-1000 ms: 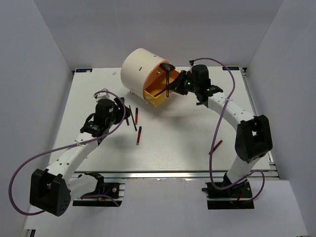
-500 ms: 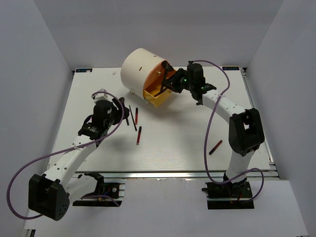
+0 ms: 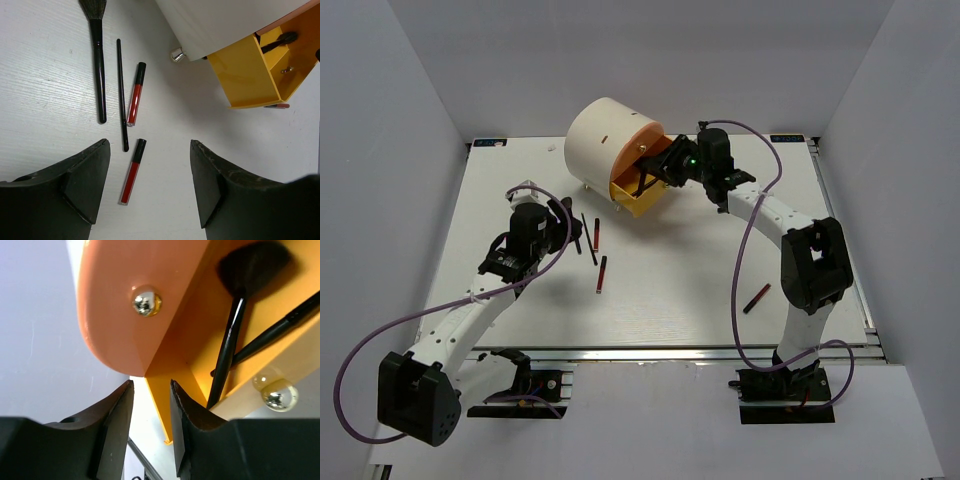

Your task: Organize the makeup

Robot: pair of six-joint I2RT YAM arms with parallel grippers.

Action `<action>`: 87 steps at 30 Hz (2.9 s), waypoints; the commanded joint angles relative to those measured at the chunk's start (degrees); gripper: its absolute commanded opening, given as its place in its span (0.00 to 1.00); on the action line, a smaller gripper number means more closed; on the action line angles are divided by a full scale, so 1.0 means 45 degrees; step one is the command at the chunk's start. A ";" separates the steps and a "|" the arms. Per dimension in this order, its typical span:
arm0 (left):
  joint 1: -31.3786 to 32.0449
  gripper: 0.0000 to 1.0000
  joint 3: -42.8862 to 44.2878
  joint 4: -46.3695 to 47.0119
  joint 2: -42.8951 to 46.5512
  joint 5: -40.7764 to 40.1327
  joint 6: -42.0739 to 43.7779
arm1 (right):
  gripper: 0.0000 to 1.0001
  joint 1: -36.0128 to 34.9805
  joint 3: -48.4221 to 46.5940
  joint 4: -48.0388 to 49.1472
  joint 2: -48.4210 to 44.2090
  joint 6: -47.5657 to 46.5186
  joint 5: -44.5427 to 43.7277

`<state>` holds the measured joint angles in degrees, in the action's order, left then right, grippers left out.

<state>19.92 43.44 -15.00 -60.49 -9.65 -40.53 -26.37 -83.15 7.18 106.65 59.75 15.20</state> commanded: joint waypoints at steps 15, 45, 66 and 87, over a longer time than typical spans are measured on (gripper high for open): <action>-0.1126 0.48 0.2591 -0.1587 -0.4676 0.0270 0.1057 | 0.77 0.0195 0.1536 -0.0371 -0.5005 -1.6146 0.2314; -0.1517 0.23 0.6910 -0.2740 -1.1833 -0.0903 0.3344 | 0.10 0.3653 0.6018 -0.0931 -0.7431 -1.5562 0.5411; 0.1273 0.00 0.3678 0.2436 -0.1888 0.2123 0.3654 | 0.00 0.3946 0.5628 -0.0971 -0.6728 -1.5367 0.5880; 0.3365 0.05 1.3550 -0.0767 -1.0757 0.1638 1.0140 | 0.00 0.4258 0.6174 -0.0815 -0.7177 -1.5133 0.5567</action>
<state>34.26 102.00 -15.90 -109.71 -0.10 1.19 -7.81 -55.59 1.45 76.03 -8.71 40.45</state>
